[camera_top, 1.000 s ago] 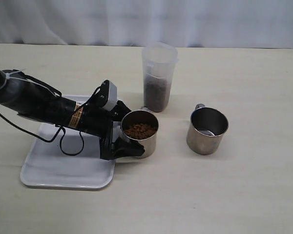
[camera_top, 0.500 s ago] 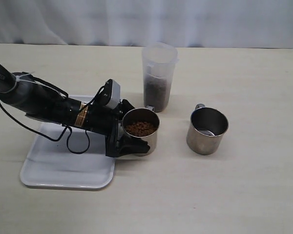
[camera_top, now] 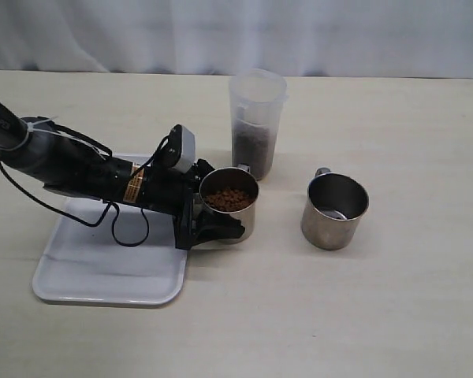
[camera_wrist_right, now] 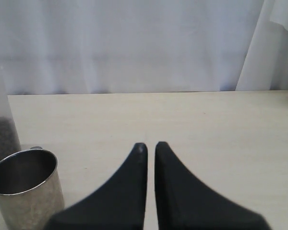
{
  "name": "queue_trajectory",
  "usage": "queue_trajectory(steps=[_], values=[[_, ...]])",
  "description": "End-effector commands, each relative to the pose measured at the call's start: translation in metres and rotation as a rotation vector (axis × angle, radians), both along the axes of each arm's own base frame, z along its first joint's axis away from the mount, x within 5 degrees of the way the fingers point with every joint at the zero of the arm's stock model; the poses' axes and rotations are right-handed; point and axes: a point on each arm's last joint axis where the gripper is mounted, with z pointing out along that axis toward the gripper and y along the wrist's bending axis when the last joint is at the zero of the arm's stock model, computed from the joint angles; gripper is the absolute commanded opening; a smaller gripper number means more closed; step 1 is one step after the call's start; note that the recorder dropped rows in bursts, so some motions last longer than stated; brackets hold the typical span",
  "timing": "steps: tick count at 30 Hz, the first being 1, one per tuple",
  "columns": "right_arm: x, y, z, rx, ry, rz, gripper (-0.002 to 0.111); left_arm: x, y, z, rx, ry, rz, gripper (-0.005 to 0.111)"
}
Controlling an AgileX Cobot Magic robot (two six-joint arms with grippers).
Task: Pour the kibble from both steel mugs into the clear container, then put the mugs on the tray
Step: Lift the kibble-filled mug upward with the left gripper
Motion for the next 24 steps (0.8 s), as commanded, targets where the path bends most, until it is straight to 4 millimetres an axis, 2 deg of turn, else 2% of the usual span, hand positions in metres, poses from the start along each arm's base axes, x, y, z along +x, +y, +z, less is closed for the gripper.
queue_trajectory(steps=[1,5,15,24], values=[[0.000,0.000,-0.002,-0.015,0.006,0.001,0.004,-0.002,-0.003,0.008,-0.075,0.016,-0.030,0.000],[0.000,0.000,-0.002,-0.015,0.006,0.001,0.004,-0.003,0.001,0.010,-0.101,0.026,-0.061,0.000],[0.000,0.000,-0.002,-0.015,0.006,0.001,0.004,0.011,0.035,0.017,-0.101,0.013,-0.078,0.000],[0.000,0.000,-0.002,-0.015,0.006,0.001,0.004,0.011,0.039,0.050,-0.066,0.042,-0.091,0.000]])
